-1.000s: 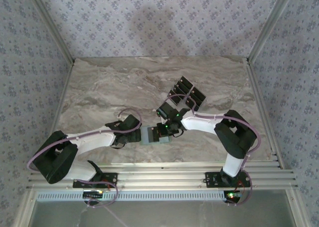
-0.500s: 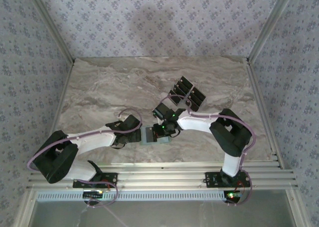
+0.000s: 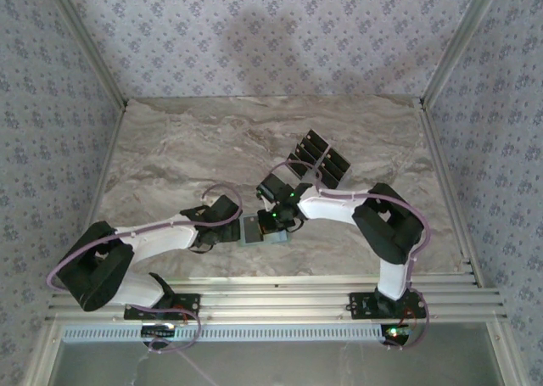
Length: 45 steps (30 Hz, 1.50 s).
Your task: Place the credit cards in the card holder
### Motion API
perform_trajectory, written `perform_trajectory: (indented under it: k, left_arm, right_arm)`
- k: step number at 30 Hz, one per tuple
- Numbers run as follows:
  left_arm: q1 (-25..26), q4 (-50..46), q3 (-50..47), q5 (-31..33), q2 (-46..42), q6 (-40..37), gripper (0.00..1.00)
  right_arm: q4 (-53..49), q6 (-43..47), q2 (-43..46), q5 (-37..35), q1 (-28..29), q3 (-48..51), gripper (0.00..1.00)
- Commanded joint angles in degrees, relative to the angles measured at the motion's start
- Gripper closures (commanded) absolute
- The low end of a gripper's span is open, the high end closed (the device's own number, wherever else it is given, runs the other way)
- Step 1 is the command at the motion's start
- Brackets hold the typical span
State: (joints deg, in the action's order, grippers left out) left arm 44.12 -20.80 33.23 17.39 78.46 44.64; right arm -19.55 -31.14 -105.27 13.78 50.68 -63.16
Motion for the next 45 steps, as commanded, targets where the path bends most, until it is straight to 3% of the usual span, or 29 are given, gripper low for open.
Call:
perform_trajectory:
  k: [1,10,17,27,37,45]
  left_arm:
    - [0.4,2.85,-1.24,-2.51,3.1,0.54,0.08]
    - [0.71,2.32,-0.8,-2.45,3.46,0.82,0.08]
    - [0.71,1.21,-0.93,-2.0,3.02,1.02,0.08]
    - [0.76,0.58,-0.62,-1.55,3.28,0.87,0.08]
    - [0.73,0.07,-0.45,-1.22,3.49,0.62,0.08]
    - [0.71,0.39,-0.31,-1.34,4.13,0.6,0.08]
  right_arm:
    - [-1.37,2.18,-1.24,2.08,0.39,-1.87,0.99]
    - [-2.1,3.85,-1.64,3.75,-0.03,-2.82,0.98]
    - [0.39,1.79,4.35,2.26,-1.95,2.93,0.95]
    - [0.01,2.33,5.81,1.12,-4.72,7.08,0.96]
    - [-3.23,3.61,7.58,0.37,-3.55,2.37,0.96]
    - [-4.11,4.53,3.98,1.21,-1.13,-2.52,0.96]
